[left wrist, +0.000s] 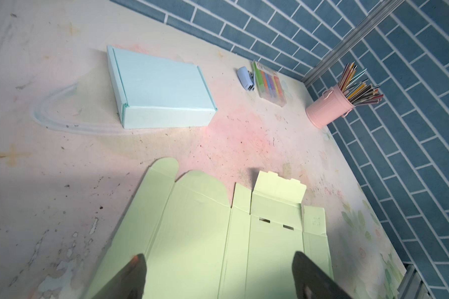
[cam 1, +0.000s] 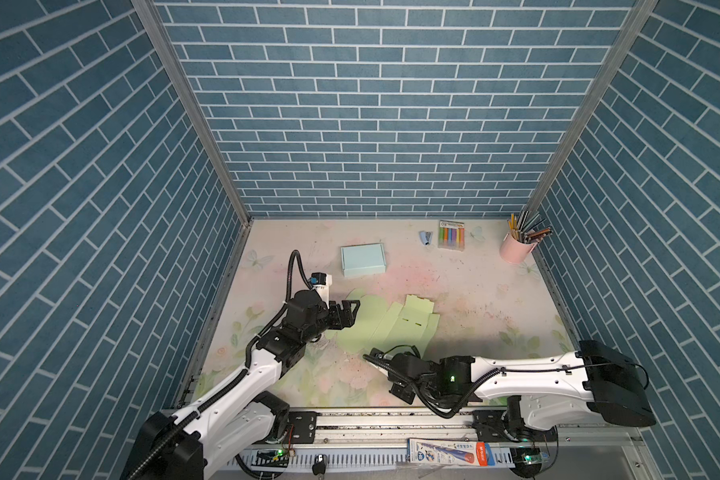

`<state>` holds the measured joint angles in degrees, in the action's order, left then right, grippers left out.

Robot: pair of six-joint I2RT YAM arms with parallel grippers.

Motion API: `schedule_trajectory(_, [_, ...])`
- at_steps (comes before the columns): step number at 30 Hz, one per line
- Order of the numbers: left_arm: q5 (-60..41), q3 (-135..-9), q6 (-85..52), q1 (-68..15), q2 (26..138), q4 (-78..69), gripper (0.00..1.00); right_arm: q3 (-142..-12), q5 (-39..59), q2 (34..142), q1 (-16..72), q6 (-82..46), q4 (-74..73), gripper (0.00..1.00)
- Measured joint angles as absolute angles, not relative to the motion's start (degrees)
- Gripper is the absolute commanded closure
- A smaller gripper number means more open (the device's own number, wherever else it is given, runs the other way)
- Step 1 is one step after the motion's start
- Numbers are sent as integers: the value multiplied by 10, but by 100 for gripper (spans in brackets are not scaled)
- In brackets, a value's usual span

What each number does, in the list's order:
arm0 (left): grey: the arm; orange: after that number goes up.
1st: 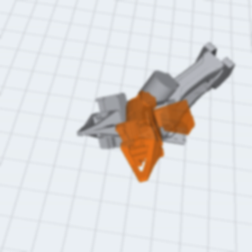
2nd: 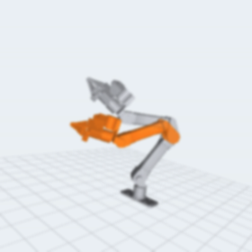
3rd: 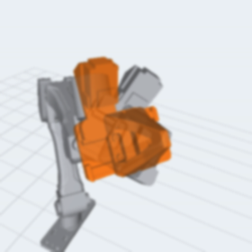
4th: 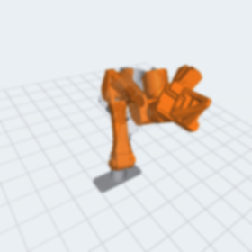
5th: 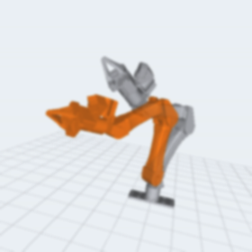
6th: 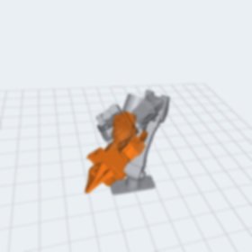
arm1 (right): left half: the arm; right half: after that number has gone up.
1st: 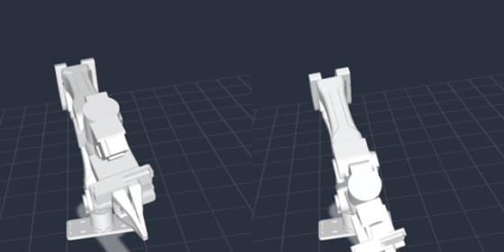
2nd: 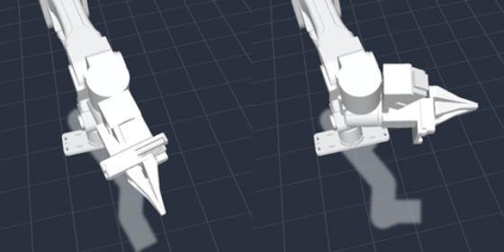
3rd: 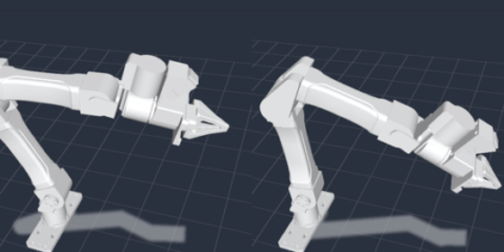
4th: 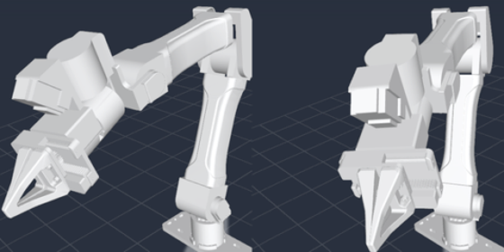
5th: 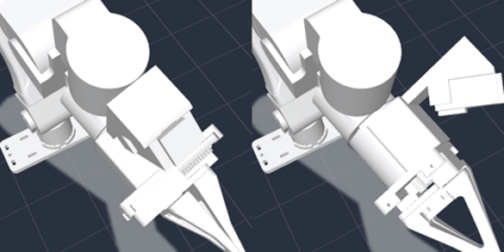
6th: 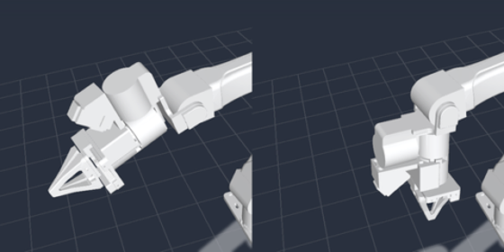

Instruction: Fold the paper box

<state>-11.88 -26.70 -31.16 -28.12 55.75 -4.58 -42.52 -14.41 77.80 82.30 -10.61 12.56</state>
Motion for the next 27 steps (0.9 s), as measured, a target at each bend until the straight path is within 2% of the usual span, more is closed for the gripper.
schedule_trajectory(5, [-121,-260,-306,-290,569,-46,12,-388,-98,735,766,-146,113,50])
schedule_trajectory(9, [-121,-253,-301,-301,577,-45,12,-354,-55,642,697,-207,112,42])
schedule_trajectory(17, [-121,-246,-290,-321,595,-49,14,-232,35,471,554,-389,79,33])
schedule_trajectory(21, [-121,-238,-286,-333,604,-51,16,-191,65,456,511,-436,90,31])
schedule_trajectory(27, [-121,-225,-285,-338,609,-63,17,-181,86,477,479,-467,71,33])
